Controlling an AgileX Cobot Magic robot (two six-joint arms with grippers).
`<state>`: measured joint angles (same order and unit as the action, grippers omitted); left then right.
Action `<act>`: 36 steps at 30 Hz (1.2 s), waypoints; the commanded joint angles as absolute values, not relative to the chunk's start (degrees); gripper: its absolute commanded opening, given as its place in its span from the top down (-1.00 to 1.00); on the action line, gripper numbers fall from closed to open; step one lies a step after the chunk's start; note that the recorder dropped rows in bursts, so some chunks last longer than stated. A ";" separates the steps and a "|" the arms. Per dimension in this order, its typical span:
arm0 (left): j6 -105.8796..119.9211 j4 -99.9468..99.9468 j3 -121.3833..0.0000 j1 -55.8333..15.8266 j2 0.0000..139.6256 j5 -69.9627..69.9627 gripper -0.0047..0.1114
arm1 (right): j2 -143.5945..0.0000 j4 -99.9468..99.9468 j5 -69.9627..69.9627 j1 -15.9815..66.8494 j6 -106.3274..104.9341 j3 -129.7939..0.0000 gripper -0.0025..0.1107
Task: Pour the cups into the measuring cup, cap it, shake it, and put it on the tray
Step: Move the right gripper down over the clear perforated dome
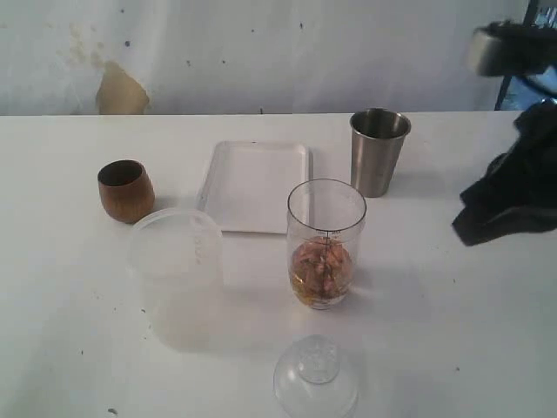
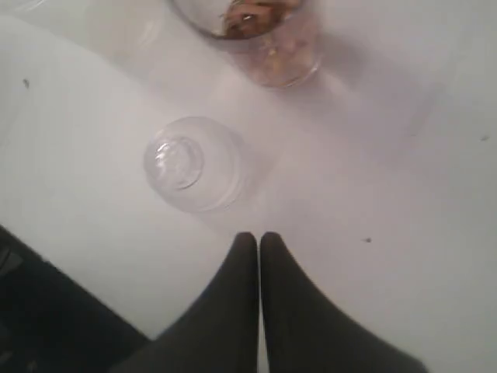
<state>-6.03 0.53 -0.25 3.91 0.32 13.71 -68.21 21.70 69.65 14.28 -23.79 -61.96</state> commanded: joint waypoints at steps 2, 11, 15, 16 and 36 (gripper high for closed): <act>-6.22 0.47 0.00 3.98 0.00 13.33 0.92 | -68.26 21.83 68.09 24.28 -25.63 -58.26 0.80; -6.22 0.47 0.00 3.98 0.00 13.33 0.92 | -70.37 15.26 53.54 37.02 -24.99 -51.94 0.34; -6.22 0.47 0.00 3.98 0.00 13.33 0.92 | -75.19 11.78 47.14 42.08 -24.84 -52.59 0.23; -6.22 0.47 0.00 3.98 0.00 13.33 0.92 | -76.98 9.37 46.21 43.36 -24.64 -53.24 0.17; -6.22 0.47 0.00 3.88 0.00 13.33 0.92 | -94.89 0.00 49.45 45.62 -11.07 -61.65 -0.23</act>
